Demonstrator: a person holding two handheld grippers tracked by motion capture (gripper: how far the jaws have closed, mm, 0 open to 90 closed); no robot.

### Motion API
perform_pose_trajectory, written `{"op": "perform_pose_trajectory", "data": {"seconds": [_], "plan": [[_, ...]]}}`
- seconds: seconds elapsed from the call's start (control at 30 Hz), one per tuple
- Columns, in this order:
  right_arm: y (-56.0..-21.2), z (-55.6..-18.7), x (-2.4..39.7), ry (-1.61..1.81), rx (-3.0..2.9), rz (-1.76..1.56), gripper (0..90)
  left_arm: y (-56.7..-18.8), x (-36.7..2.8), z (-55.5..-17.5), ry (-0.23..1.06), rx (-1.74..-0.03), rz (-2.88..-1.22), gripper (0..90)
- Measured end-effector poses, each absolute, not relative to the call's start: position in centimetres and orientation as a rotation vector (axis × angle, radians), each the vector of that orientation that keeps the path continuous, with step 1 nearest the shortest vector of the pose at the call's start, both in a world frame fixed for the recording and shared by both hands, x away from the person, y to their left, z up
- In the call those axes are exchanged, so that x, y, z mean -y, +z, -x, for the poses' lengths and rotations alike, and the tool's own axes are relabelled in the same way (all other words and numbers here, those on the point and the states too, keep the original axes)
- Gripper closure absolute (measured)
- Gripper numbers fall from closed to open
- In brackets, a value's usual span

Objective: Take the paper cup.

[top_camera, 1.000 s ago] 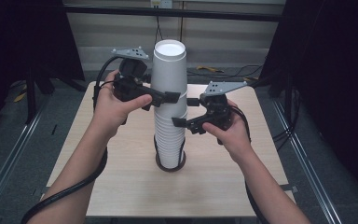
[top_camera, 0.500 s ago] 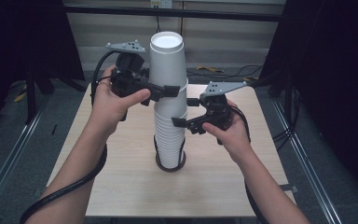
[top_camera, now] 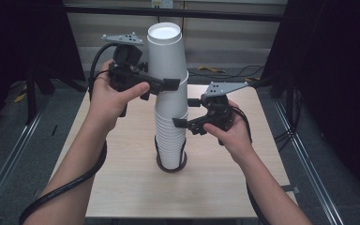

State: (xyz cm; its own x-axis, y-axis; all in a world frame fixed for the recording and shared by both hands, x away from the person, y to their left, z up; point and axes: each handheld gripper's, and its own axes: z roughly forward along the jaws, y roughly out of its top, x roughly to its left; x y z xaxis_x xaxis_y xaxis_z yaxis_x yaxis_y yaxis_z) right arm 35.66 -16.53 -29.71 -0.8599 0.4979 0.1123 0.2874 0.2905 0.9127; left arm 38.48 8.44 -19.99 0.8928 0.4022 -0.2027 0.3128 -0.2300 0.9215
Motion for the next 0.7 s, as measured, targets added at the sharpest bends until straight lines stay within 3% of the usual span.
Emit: {"op": "perform_pose_trajectory", "data": {"seconds": [0.7], "plan": [[-29.6, -35.7, 16.6, 1.61, -2.362, -0.732, 13.1, -19.0, -9.6, -38.4, 0.108, -0.536, -1.815, 9.5]]}}
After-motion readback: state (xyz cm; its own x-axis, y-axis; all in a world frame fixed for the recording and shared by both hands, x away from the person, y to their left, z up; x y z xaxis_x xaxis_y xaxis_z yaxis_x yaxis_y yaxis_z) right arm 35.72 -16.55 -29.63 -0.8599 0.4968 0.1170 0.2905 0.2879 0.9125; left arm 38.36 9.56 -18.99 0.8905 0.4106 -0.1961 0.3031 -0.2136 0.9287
